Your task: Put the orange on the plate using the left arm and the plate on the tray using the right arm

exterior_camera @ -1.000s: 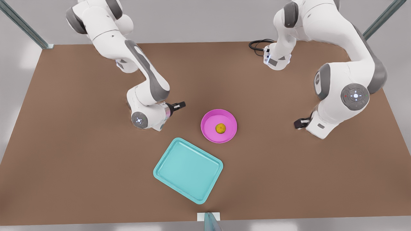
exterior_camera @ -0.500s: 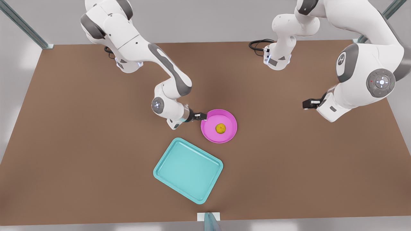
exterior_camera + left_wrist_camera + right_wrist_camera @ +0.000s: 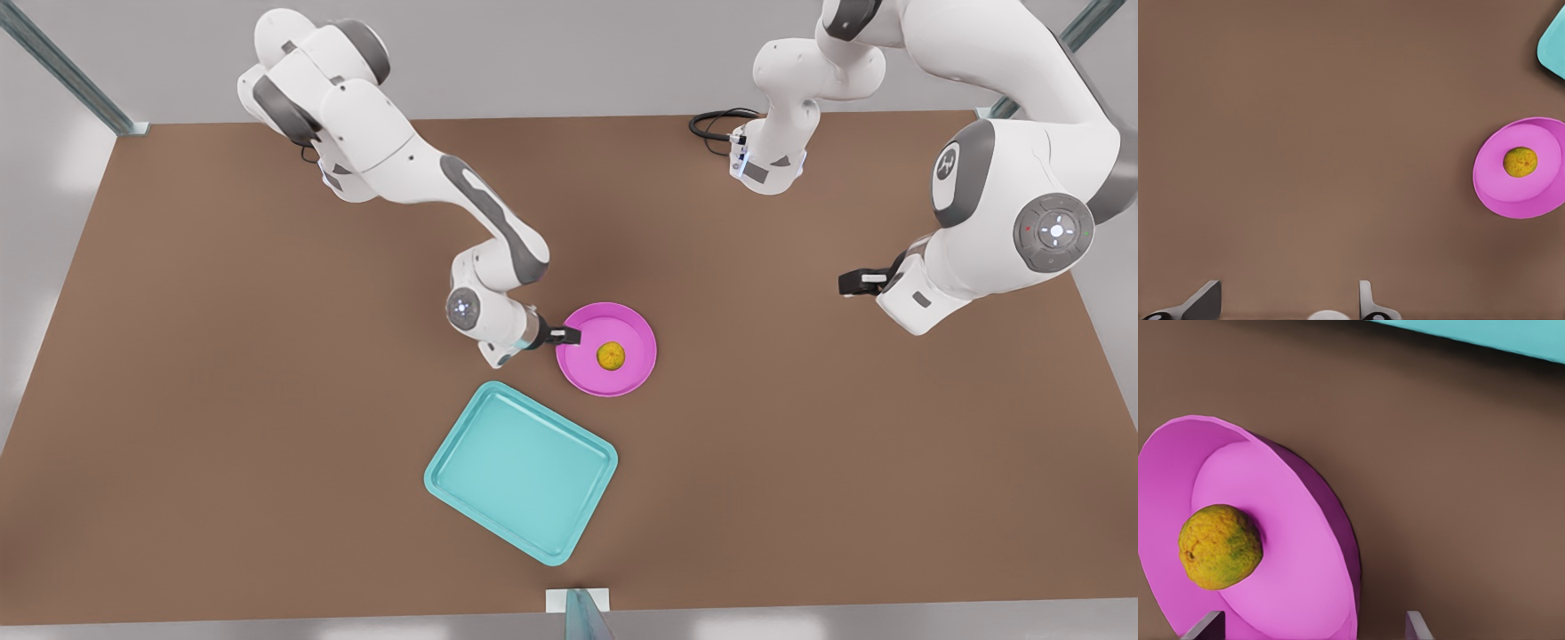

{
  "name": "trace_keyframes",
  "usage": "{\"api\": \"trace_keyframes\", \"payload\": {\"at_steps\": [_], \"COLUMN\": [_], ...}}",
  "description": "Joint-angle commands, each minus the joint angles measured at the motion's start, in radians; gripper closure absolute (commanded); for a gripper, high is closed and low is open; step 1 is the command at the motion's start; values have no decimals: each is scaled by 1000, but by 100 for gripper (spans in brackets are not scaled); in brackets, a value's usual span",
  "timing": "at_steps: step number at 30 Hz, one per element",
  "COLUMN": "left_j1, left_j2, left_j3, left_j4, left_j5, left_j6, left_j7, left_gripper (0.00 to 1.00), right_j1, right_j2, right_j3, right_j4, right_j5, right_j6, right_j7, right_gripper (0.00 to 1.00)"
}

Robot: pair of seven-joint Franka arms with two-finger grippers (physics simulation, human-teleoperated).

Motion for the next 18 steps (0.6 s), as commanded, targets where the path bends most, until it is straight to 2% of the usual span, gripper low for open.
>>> {"api": "trace_keyframes", "payload": {"at_steps": [1, 10, 11, 12, 15, 17, 18], "left_j1": [0, 0, 0, 0, 2, 2, 2], "left_j2": [0, -2, -2, -3, -3, -3, -3], "left_j3": [0, 0, 0, 0, 0, 0, 0], "left_j4": [1, 2, 2, 4, 5, 5, 5], "left_j5": [-1, 1, 1, 1, -1, -1, -1], "left_j6": [-5, -7, -7, -7, -7, -7, -7], "left_j7": [5, 5, 8, 14, 19, 19, 19], "left_gripper": [0, 0, 0, 0, 0, 0, 0], "right_j1": [8, 22, 22, 22, 22, 22, 22], "right_j2": [12, 81, 81, 81, 78, 78, 78], "right_j3": [0, 0, 0, 0, 0, 0, 0], "right_j4": [7, 55, 55, 56, 58, 58, 58], "right_j5": [2, 1, 0, 0, 0, 0, 0], "right_j6": [15, 32, 32, 30, 29, 26, 21], "right_j7": [-14, -35, -35, -35, -37, -61, -61], "right_gripper": [0, 0, 13, 21, 33, 52, 59]}}
